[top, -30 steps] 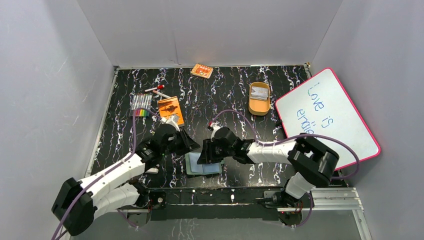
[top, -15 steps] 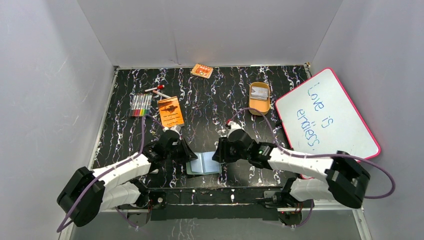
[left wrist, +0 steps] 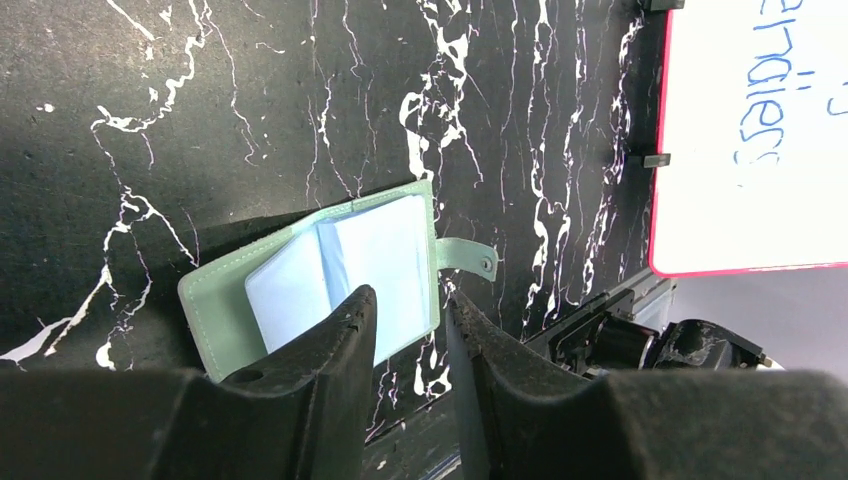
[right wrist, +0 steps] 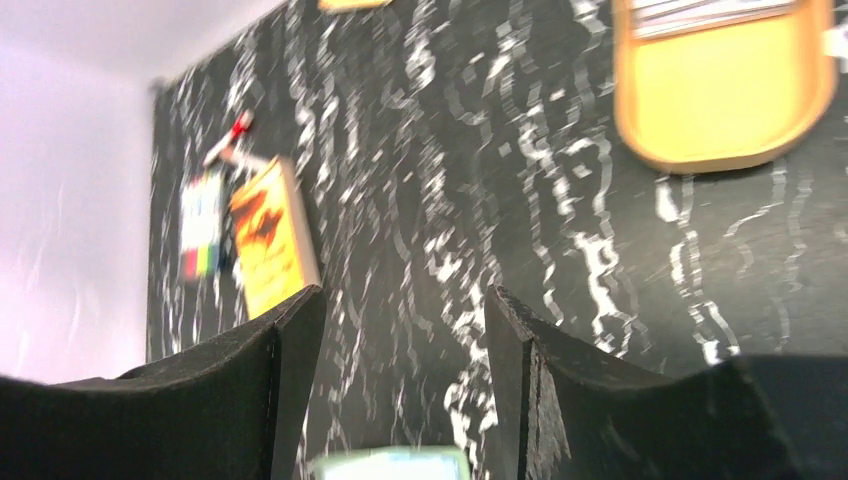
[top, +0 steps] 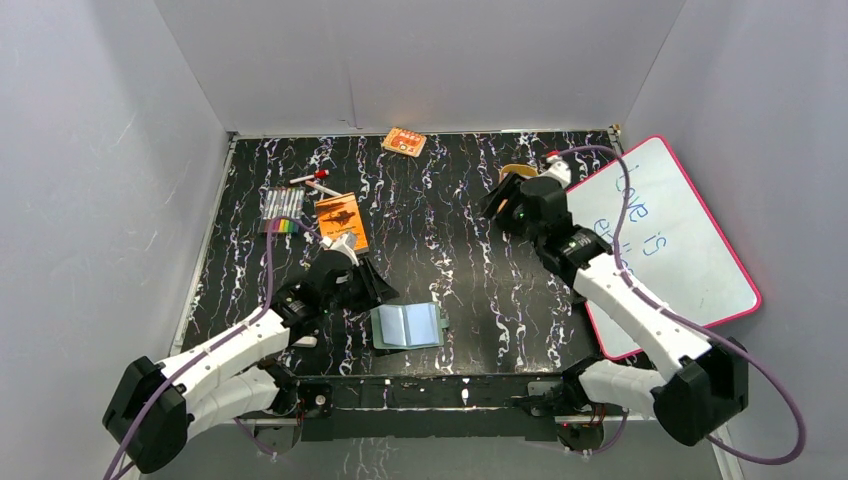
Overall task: Put the credit cards into the card holder
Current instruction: Move the storage box to the center of the board.
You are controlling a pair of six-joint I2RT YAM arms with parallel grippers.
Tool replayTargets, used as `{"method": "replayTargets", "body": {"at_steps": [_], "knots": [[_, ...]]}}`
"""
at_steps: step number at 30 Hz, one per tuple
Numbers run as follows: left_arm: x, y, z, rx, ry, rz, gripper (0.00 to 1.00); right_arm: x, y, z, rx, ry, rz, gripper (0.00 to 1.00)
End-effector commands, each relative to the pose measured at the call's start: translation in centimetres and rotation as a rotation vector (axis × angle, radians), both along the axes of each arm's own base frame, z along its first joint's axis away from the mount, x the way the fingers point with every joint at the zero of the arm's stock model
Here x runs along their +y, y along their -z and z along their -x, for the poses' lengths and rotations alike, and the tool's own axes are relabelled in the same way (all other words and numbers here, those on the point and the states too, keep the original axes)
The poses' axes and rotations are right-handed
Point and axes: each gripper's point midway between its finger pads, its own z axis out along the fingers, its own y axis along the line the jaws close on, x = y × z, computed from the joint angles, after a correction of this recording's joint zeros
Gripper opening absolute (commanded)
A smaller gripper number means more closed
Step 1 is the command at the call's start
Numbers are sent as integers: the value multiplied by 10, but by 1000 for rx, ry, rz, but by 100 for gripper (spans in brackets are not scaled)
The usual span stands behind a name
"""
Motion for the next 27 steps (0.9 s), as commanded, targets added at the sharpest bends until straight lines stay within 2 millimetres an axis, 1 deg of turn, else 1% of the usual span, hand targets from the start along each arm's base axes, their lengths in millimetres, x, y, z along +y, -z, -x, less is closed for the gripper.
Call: {"method": "replayTargets", "body": {"at_steps": [1,3,5,7,8,9,11,12,17,21,27], "knots": [[-1,-9,-7,-39,5,-17,31,-44,4,-56,57,252,-165,68],[-1,-7,-8,-34,11,-39,31,-59,14,-77,75,305,-194,67],[0,-7,-9,-32,17,-55,31,-67,24,-94,80,339,-152,67],[-1,-7,-9,-34,24,-60,31,-66,34,-111,84,312,-84,66],[-1,-7,-9,-38,29,-61,31,-63,43,-120,91,283,-38,67],[0,-6,-9,-38,31,-64,31,-61,44,-125,88,263,-3,67],[0,-6,-8,-41,35,-68,31,-59,54,-138,88,215,87,68],[1,-7,-8,-44,36,-71,31,-61,66,-144,109,209,137,69],[5,-6,-6,-46,37,-85,31,-69,93,-172,148,165,357,69],[7,-4,-4,-46,33,-89,31,-74,124,-179,226,124,474,66],[11,1,-4,-33,32,-118,31,-70,144,-185,252,80,514,62]]}}
